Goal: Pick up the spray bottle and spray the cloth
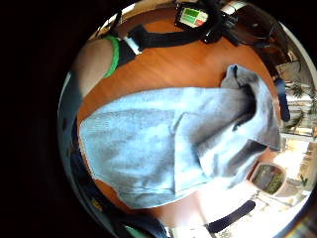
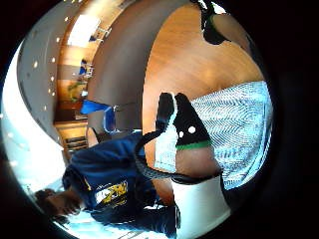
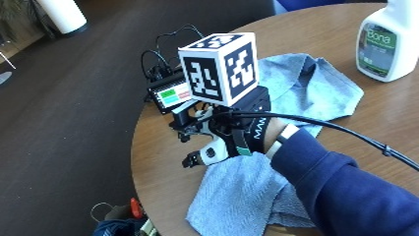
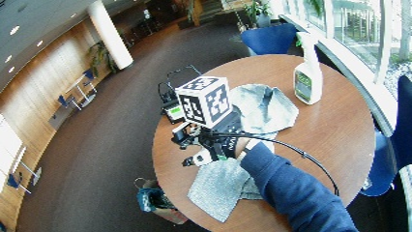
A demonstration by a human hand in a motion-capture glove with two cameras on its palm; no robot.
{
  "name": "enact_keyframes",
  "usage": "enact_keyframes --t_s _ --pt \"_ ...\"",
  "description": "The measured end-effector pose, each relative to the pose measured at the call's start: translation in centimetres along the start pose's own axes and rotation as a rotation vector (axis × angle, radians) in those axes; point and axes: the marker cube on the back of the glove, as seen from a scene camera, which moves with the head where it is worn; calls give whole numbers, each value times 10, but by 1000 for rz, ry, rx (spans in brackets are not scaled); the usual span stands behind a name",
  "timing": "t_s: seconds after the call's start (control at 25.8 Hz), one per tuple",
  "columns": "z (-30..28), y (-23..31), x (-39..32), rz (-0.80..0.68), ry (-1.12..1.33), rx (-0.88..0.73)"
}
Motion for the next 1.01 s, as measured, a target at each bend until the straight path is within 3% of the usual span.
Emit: enact_keyframes --t_s 0.54,0.77,1.01 --pt "-3 -1 -3 -9 7 -14" --pt "-30 14 -2 -2 25 -7" --pt "-66 50 25 96 12 52"
